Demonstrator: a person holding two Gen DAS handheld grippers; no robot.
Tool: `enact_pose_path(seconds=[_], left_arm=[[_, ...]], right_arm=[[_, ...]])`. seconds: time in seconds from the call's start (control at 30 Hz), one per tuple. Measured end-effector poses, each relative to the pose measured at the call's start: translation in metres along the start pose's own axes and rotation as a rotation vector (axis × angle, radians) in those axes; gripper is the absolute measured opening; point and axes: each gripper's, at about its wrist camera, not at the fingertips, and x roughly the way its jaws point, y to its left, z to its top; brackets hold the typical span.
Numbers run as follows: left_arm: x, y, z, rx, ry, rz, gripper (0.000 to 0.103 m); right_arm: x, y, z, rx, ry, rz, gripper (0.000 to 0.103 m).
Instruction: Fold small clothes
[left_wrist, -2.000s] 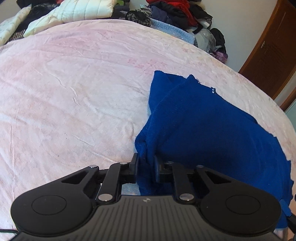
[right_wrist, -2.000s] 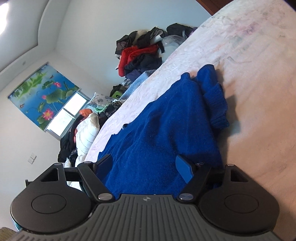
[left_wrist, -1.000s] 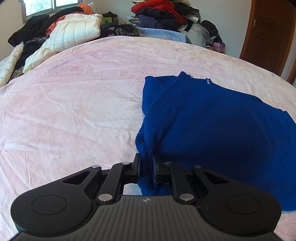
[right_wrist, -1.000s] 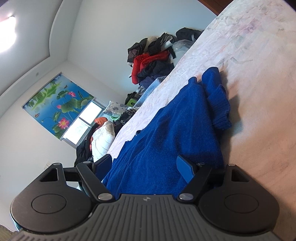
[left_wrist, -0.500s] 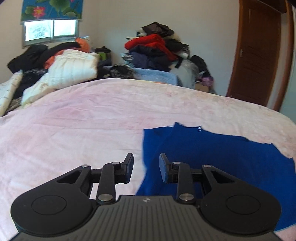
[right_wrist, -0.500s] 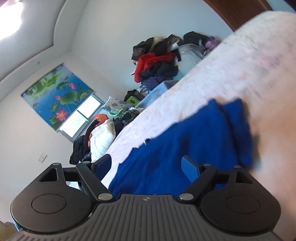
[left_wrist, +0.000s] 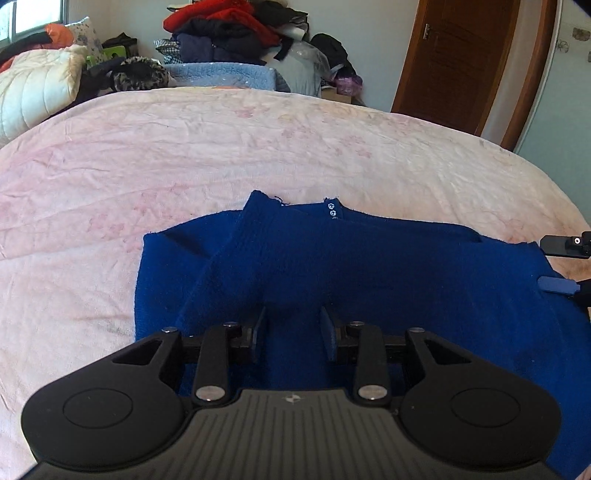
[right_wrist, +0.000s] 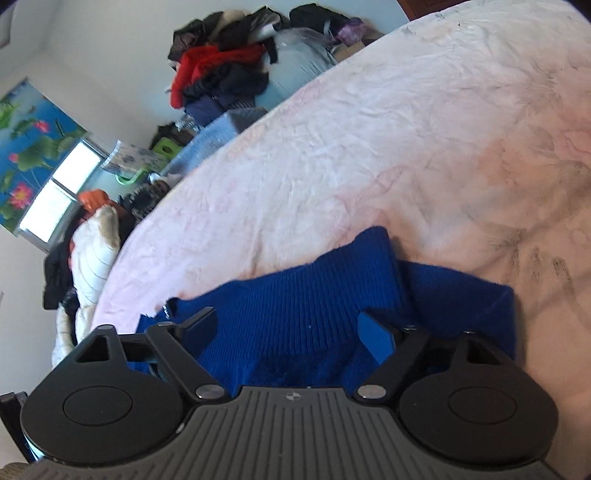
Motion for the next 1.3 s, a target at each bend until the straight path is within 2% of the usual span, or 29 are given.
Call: enact_pose_path(seconds=[0.17, 0.2, 0.27, 0.33, 0.37, 0.43, 0.57, 0.67, 0.73, 0.8, 0.87, 0.93, 1.0, 1.1, 1.13, 1.17, 1.23, 1.3], left_arm=[[0.000, 0.006, 0.002, 0.000, -0.027, 0.040, 0.032], [-0.004, 0.002, 0.004, 0.014, -0.031, 0.054, 0.032], [-0.017, -0.006, 0.009, 0.056, -0.079, 0.093, 0.033], [-0.025, -0.012, 0.017, 0.081, -0.135, 0.082, 0.035], [-0.023, -0.015, 0.023, 0.084, -0.135, 0.065, 0.040], [-0.009, -0.022, 0.032, 0.090, -0.100, 0.074, 0.052], [0.027, -0.024, 0.040, 0.059, -0.007, 0.071, 0.053], [0.040, -0.015, 0.037, 0.049, -0.010, 0.088, 0.059], [0.042, -0.009, 0.035, 0.035, -0.026, 0.076, 0.059], [0.040, -0.013, 0.035, 0.071, -0.020, 0.087, 0.059], [0.026, -0.009, 0.037, 0.040, -0.022, 0.074, 0.058], [0.002, 0.005, 0.036, 0.002, -0.053, 0.050, 0.058], [-0.017, 0.027, 0.031, -0.043, -0.070, 0.068, 0.060], [-0.032, 0.055, 0.021, -0.038, -0.052, 0.055, 0.060], [-0.033, 0.061, 0.019, -0.021, -0.046, 0.071, 0.060], [-0.031, 0.064, 0.019, -0.008, -0.029, 0.099, 0.065], [-0.019, 0.069, 0.018, -0.013, 0.046, 0.129, 0.074], [-0.011, 0.070, 0.015, -0.030, 0.070, 0.154, 0.074]], right_arm=[[-0.005, -0.004, 0.009, 0.035, -0.017, -0.001, 0.075], [-0.012, -0.001, 0.011, 0.039, -0.035, 0.005, 0.077], [-0.033, 0.009, 0.013, -0.007, -0.095, 0.065, 0.077], [-0.046, 0.020, 0.017, -0.036, -0.120, 0.105, 0.086], [-0.047, 0.025, 0.021, -0.042, -0.112, 0.108, 0.089], [-0.037, 0.035, 0.025, -0.066, -0.065, 0.068, 0.091], [-0.003, 0.041, 0.020, -0.140, 0.042, -0.029, 0.091], [0.017, 0.031, 0.011, -0.170, 0.081, -0.116, 0.087], [0.013, 0.025, 0.006, -0.200, 0.053, -0.078, 0.086], [0.004, 0.020, 0.008, -0.155, 0.053, -0.054, 0.085], [-0.018, 0.014, 0.013, -0.098, 0.043, 0.000, 0.084], [-0.045, 0.008, 0.015, -0.115, 0.024, 0.017, 0.084], [-0.071, -0.003, 0.014, -0.133, 0.005, -0.014, 0.085], [-0.081, -0.023, 0.013, -0.150, 0.048, -0.106, 0.078], [-0.082, -0.027, 0.014, -0.156, 0.042, -0.127, 0.076], [-0.077, -0.030, 0.016, -0.152, 0.048, -0.142, 0.075], [-0.063, -0.031, 0.018, -0.151, 0.082, -0.188, 0.073], [-0.050, -0.026, 0.014, -0.188, 0.090, -0.223, 0.074]])
